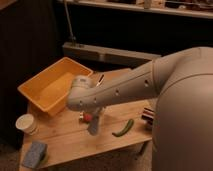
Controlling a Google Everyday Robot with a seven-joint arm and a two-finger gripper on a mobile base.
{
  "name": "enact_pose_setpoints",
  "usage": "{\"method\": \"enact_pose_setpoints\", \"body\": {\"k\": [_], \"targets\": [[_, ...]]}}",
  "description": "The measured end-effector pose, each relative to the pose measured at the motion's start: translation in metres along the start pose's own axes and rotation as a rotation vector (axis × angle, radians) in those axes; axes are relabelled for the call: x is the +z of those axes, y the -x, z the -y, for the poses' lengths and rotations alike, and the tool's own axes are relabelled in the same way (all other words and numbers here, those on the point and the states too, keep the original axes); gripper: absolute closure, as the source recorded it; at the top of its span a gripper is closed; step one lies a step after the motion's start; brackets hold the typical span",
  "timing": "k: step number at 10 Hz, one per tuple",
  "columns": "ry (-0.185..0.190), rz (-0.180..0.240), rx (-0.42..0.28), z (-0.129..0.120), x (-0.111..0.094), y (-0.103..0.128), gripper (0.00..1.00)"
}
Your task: Place towel in paper cup
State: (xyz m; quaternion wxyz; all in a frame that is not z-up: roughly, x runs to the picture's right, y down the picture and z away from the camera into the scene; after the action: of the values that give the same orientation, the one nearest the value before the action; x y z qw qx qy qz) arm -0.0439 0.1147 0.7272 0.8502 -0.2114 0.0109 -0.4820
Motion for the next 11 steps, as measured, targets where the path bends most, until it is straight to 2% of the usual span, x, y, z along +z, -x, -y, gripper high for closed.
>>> {"method": "enact_pose_setpoints", "body": {"k": [1, 2, 3, 4, 5, 6, 7, 8, 9, 10, 11], "targets": [[-0.010, -0.025, -0.006, 0.008, -0.003, 0.008, 1.00], [-0.024, -0.006, -0.012, 0.017, -0.007, 0.020, 1.00], [-0.044, 0.044, -0.022, 0.025, -0.010, 0.027, 1.00], [-0.083, 0.096, -0.034, 0.038, -0.014, 0.036, 1.00], [-0.183, 0.220, -0.041, 0.059, -0.025, 0.044, 1.00], [-0.235, 0.299, -0.041, 0.065, -0.028, 0.041, 1.00], [-0.324, 0.410, -0.034, 0.073, -0.033, 0.037, 1.00], [-0.389, 0.480, -0.050, 0.083, -0.037, 0.039, 1.00], [-0.430, 0.506, -0.078, 0.094, -0.043, 0.043, 1.00], [-0.454, 0.522, -0.103, 0.102, -0.048, 0.048, 1.00], [-0.482, 0.565, -0.129, 0.111, -0.052, 0.053, 1.00]]}}
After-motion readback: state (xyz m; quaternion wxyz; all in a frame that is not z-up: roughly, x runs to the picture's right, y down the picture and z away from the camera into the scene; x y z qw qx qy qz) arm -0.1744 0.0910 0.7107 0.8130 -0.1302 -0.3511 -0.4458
